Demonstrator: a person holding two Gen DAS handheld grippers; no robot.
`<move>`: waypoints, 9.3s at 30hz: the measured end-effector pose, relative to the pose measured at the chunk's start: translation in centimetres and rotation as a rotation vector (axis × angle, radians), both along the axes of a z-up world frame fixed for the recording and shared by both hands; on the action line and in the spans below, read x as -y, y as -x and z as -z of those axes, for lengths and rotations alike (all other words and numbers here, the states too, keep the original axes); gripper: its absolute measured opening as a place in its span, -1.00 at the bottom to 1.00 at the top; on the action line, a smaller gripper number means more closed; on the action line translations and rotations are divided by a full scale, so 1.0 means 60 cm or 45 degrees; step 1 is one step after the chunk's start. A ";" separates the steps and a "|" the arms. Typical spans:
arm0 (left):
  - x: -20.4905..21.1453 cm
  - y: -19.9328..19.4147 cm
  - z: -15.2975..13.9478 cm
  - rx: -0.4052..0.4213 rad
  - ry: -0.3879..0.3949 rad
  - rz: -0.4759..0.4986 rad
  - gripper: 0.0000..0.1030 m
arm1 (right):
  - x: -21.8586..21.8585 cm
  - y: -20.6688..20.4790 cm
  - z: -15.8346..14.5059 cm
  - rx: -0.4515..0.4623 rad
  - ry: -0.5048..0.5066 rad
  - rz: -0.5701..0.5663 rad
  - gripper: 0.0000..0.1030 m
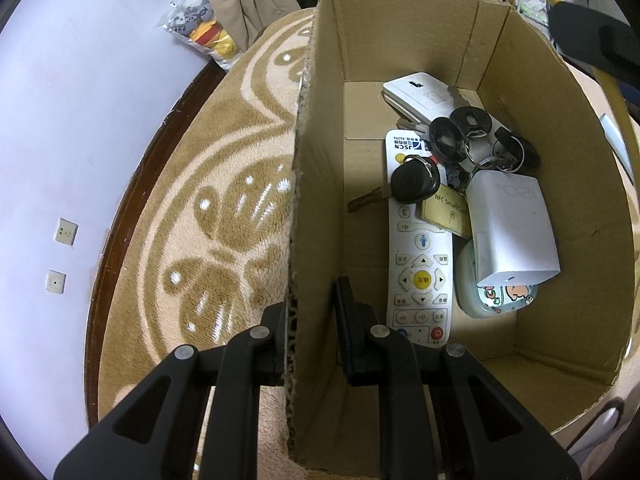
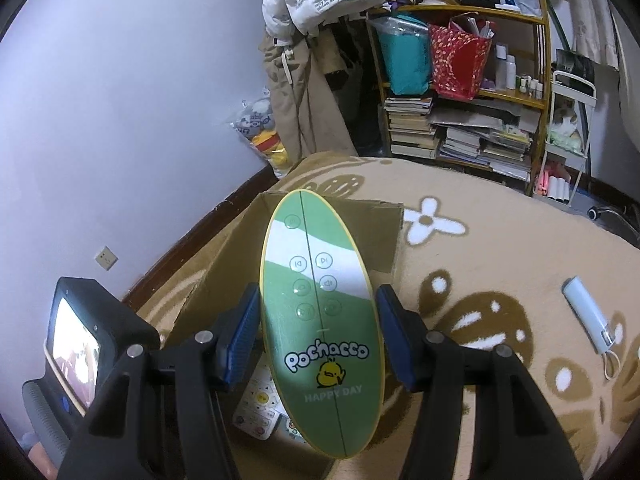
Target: Organize rigid objects
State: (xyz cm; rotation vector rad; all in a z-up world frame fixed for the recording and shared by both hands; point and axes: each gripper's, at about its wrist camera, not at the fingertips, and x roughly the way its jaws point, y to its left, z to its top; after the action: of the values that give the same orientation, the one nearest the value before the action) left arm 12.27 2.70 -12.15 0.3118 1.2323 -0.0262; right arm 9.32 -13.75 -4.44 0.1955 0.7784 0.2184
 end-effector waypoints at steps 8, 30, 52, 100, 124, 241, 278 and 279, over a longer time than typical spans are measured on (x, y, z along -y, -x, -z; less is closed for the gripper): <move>-0.003 -0.001 0.000 -0.002 0.011 -0.003 -0.68 | -0.009 -0.009 0.007 -0.024 -0.017 0.010 0.21; -0.001 0.001 0.000 0.000 -0.005 -0.002 -0.68 | 0.079 0.005 -0.014 0.027 0.109 0.089 0.73; 0.001 0.001 0.001 -0.001 -0.018 0.003 -0.68 | 0.309 -0.047 0.098 -0.097 0.235 0.369 0.73; 0.004 0.002 0.002 0.006 -0.030 0.007 -0.68 | 0.350 0.015 0.134 -0.168 0.257 0.458 -0.41; 0.005 0.002 0.003 0.006 -0.031 0.006 -0.68 | 0.156 0.016 -0.016 0.147 0.007 0.187 -0.41; 0.025 0.266 -0.287 0.699 0.182 0.141 0.89 | 0.176 0.308 -0.083 0.148 0.137 0.284 1.00; 0.053 0.348 -0.201 0.729 0.250 0.167 0.89 | 0.218 0.402 -0.010 0.183 0.084 0.410 1.00; 0.053 0.345 -0.199 0.721 0.247 0.166 0.89 | 0.219 0.401 -0.009 0.180 0.083 0.415 1.00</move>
State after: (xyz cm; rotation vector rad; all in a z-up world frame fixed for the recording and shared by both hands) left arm -8.44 -0.45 -0.19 0.2084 0.6407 -0.1586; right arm -14.74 -26.91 -3.89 0.2397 0.6023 -0.1009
